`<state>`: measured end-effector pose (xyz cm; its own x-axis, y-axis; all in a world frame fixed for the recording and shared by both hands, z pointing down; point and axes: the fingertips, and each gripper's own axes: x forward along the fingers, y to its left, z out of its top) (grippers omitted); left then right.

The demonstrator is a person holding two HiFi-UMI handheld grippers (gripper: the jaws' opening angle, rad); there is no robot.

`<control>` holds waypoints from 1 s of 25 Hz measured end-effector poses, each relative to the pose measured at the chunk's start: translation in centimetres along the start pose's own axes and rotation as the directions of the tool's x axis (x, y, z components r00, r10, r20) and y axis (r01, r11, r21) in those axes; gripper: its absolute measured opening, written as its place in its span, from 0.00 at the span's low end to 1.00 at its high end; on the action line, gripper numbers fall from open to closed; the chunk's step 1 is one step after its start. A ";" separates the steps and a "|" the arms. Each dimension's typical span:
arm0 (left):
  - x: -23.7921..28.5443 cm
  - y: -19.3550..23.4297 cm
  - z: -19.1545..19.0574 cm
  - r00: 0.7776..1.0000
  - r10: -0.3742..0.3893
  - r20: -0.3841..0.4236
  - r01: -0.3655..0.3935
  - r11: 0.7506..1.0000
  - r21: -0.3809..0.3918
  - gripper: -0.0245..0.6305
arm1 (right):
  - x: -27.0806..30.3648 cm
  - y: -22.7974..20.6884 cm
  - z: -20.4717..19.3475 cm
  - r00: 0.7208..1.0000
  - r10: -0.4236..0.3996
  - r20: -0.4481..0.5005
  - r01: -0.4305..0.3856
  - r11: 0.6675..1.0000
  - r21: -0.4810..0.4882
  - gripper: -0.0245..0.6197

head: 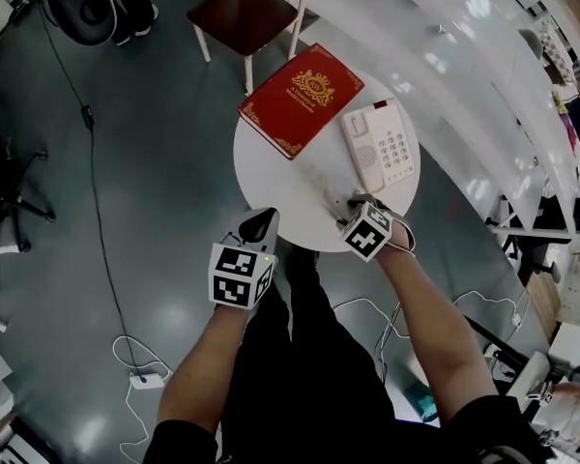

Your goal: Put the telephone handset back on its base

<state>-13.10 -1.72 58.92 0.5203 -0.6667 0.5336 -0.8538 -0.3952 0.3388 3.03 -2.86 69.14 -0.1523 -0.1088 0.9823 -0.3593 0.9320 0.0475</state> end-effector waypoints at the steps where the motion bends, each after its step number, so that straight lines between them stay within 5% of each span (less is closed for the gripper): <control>1: 0.1 -0.1 0.0 1.000 -0.002 -0.001 0.002 1.000 0.001 0.05 | -0.1 0.0 -0.1 1.000 0.010 0.000 -0.010 1.000 0.005 0.37; 10: 4.4 -2.2 -1.0 0.995 -0.080 -0.060 0.081 0.997 0.018 0.05 | -0.4 -0.2 -0.9 0.991 0.115 0.074 -0.124 0.982 0.142 0.37; 15: 8.8 -4.8 -1.0 0.986 -0.140 -0.091 0.144 0.989 0.036 0.26 | -0.5 -0.6 -0.5 0.984 0.136 0.111 -0.152 0.977 0.147 0.37; 25: 13.5 -3.5 -1.7 0.985 -0.052 -0.166 0.051 0.999 -0.006 0.53 | -1.2 0.2 0.3 0.973 0.173 0.156 -0.189 0.977 0.097 0.37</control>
<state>-3.06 -8.28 66.24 0.5589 -0.5311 0.6368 -0.8259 -0.4252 0.3702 2.84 -2.65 67.90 -0.3535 0.0014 0.9354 -0.4117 0.8977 -0.1569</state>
